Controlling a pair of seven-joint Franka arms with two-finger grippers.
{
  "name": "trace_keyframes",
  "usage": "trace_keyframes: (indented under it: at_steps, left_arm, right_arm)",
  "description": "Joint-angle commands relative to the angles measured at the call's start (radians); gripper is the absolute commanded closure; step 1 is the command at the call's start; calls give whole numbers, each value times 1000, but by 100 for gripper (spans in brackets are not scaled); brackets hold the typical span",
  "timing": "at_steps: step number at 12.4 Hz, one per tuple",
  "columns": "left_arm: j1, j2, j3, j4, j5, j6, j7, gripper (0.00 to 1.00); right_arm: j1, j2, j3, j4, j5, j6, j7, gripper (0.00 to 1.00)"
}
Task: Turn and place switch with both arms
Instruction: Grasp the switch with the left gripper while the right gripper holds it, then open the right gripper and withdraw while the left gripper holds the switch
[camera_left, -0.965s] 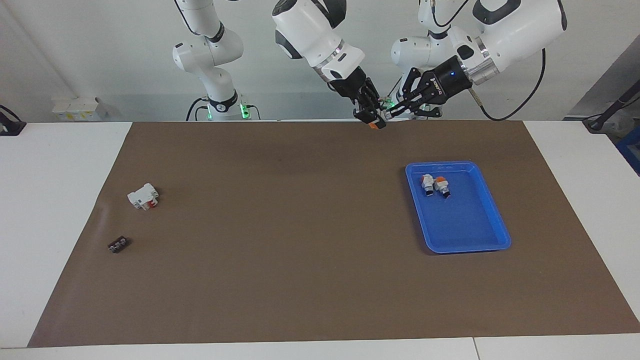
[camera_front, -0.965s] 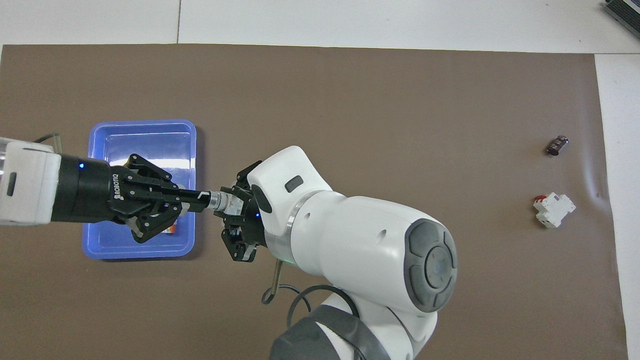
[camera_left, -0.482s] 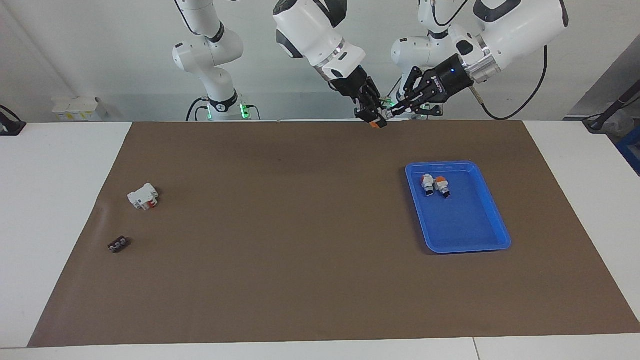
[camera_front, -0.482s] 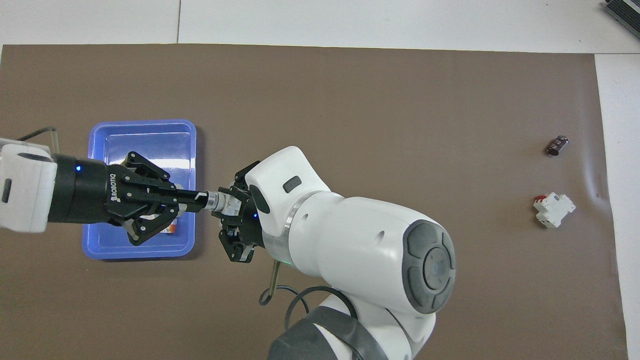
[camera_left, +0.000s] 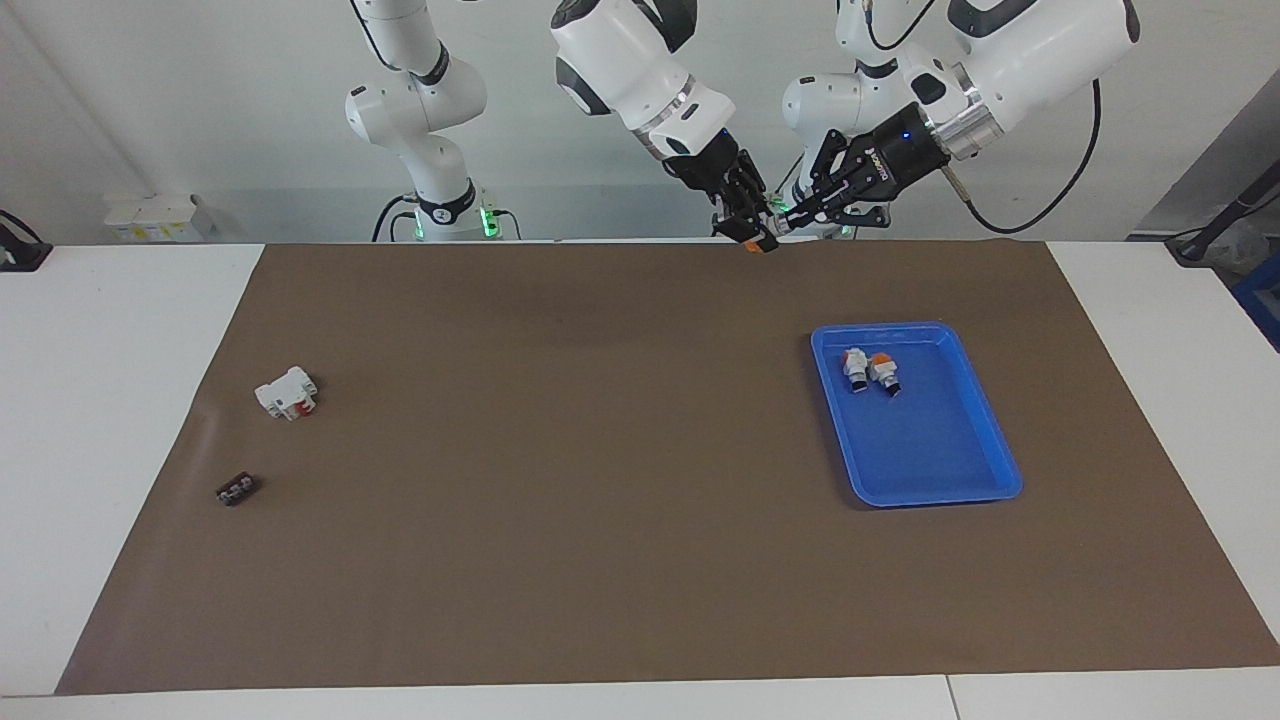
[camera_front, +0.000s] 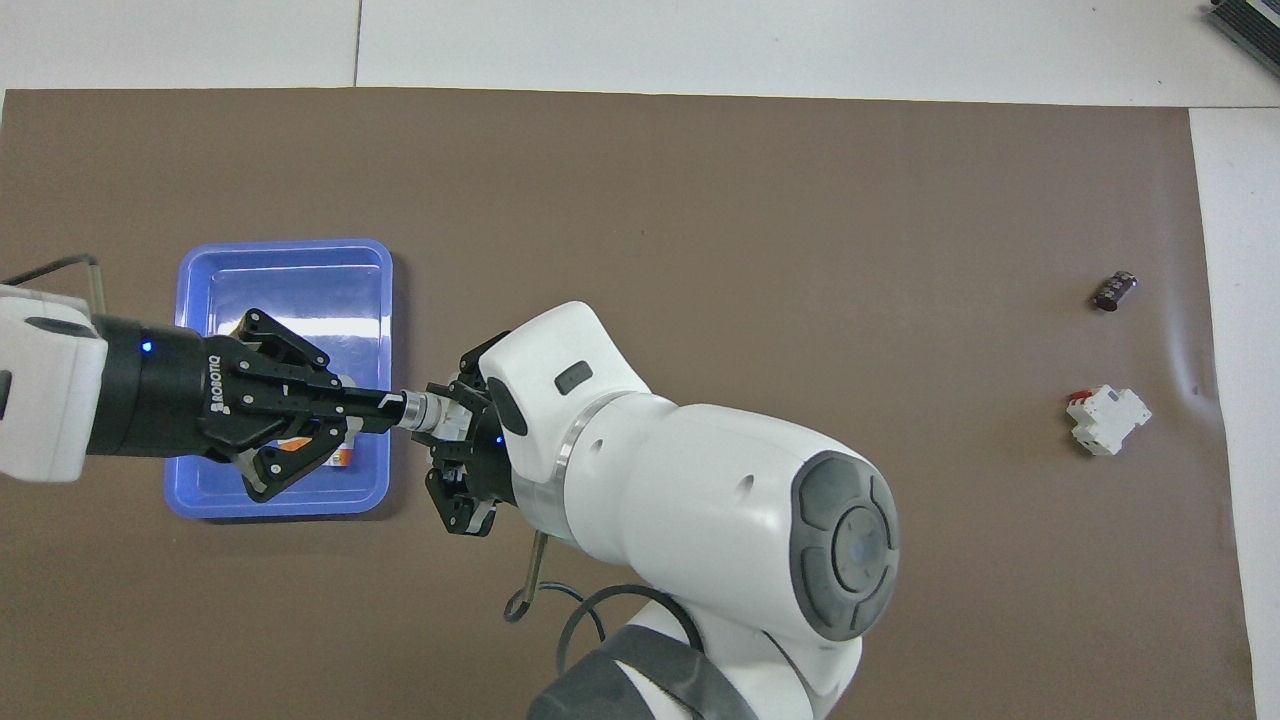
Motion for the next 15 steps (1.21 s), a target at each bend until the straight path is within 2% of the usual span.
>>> trace_keyframes:
  at_steps: [1,2,4,8,10,12,14,15]
  left_arm:
    - [43,-33,23,-12,72,-48,12,100]
    - [46,-34,24,-15,76,-60,14,100]
    - [44,-39,23,-16,172,-59,28,100]
    - [46,-40,23,-34,330,21,14,100]
    - [44,-51,20,-105,473,103,8,100]
    - [75,-82,21,-192,518,177,20,100]
    - [104,-47,21,-195,553,185,25,100]
    - [127,-13,21,-193,565,173,57,100]
  right_arm:
    - [-57,-41,-14,-13,-10,-27,33,0]
    - [-71,-55,-14,-15,-9,-51,34,0]
    - [-120,-81,-14,-15,-4,-120,34,0]
    - [-265,-114,-20,-13,-2,-270,34,0]
    - [-354,-114,-21,-18,-4,-289,36,0]
    - [-420,-110,-24,-21,-21,-287,36,0]
    - [-457,-103,-29,-16,-127,-277,58,0]
    - [-483,-101,-29,-15,-192,-280,129,0]
